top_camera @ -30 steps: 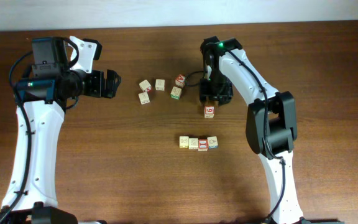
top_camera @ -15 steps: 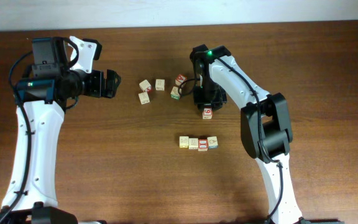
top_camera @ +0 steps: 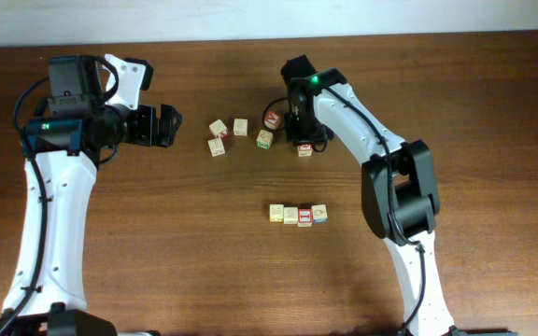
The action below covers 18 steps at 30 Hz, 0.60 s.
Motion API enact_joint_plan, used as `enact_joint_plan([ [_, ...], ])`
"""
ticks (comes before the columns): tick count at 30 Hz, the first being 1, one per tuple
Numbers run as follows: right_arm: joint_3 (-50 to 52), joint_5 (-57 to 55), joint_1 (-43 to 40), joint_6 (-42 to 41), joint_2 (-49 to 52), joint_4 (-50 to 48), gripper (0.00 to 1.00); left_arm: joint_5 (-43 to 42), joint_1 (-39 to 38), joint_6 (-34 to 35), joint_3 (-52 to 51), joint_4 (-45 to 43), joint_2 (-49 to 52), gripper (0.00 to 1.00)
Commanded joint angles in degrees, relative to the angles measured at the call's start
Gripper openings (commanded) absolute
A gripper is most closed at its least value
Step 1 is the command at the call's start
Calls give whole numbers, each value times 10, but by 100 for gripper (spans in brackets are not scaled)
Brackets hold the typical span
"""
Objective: Rotate 5 blocks
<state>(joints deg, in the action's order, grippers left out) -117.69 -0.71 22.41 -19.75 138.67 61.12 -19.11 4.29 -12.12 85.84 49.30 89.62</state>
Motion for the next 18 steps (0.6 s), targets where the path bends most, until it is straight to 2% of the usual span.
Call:
enact_joint_plan([
  [1, 4, -72, 29, -4, -25, -15, 20, -6, 0, 5, 11, -1, 3, 99],
  [3, 4, -90, 49, -4, -33, -20, 23, -6, 0, 5, 11, -1, 3, 99],
  [5, 4, -89, 62, -4, -39, -21, 50, -6, 0, 5, 11, -1, 3, 99],
  [9, 3, -31, 58, -4, -57, -18, 53, -6, 0, 5, 11, -1, 3, 99],
  [10, 3, -17, 57, -4, -68, -18, 60, -6, 0, 5, 11, -1, 3, 99],
  [11, 3, 6, 56, -4, -83, -23, 74, -6, 0, 5, 11, -1, 3, 99],
  [14, 4, 83, 56, -4, -87, -42, 75, -6, 0, 5, 11, -1, 3, 99],
  [17, 4, 106, 56, -6, -87, -75, 77, -6, 0, 5, 11, -1, 3, 99],
  [18, 4, 106, 56, -2, -87, -77, 83, -6, 0, 5, 11, -1, 3, 99],
])
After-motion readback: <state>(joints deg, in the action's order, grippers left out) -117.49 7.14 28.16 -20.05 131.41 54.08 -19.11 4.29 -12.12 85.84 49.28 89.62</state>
